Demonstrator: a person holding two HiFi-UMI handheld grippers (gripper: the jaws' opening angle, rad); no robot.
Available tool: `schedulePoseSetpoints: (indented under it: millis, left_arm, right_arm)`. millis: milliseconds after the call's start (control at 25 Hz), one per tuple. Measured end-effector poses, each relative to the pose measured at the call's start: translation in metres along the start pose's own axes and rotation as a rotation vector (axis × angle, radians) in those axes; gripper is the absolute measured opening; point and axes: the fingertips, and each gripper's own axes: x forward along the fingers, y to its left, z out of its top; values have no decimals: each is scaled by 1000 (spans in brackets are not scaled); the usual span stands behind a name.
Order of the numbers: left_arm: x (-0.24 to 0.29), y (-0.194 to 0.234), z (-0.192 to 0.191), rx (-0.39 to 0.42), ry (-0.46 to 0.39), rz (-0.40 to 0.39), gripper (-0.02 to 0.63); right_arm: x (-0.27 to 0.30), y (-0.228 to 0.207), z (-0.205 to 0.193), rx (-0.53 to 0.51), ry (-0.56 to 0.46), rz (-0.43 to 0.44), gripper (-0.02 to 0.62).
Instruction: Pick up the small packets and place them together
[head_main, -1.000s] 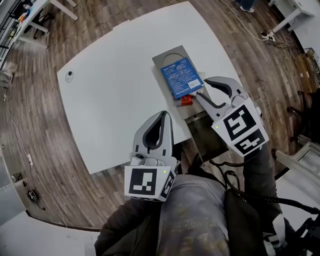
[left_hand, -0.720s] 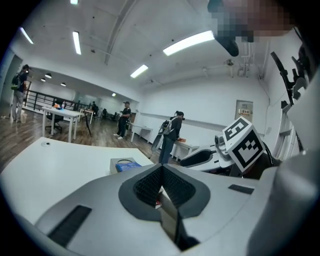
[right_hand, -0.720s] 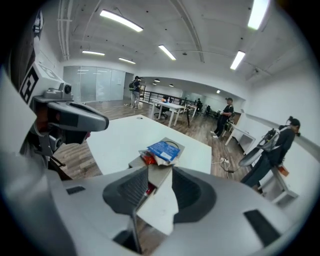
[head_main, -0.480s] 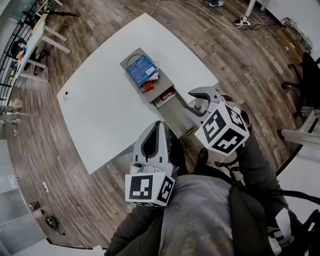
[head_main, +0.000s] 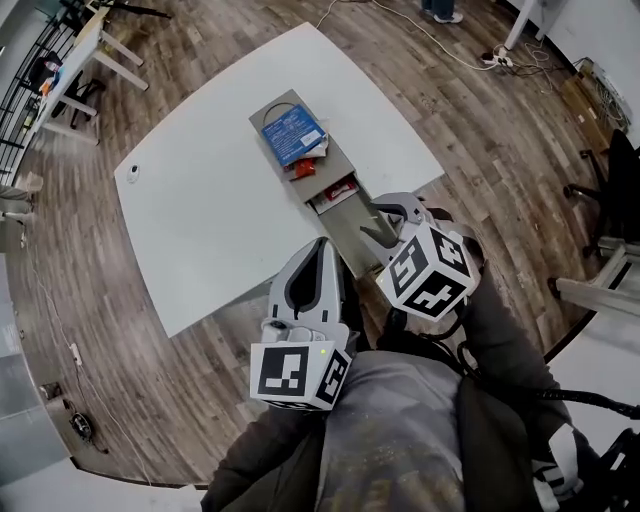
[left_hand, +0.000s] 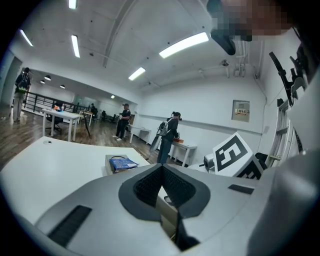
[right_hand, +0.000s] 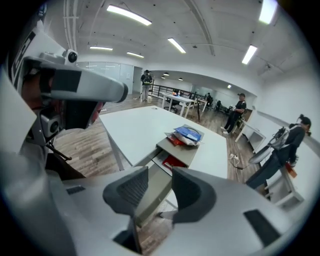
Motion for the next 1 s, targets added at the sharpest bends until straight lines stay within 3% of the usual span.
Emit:
schedulePoseSetpoints:
  millis: [560, 1000]
  left_arm:
    - [13, 95, -6, -59, 67, 110, 3]
    - [33, 119, -21, -120, 103, 81, 3]
  right_arm:
    - [115, 4, -16, -16, 270, 48, 152]
    - [128, 5, -14, -58, 361, 2, 201]
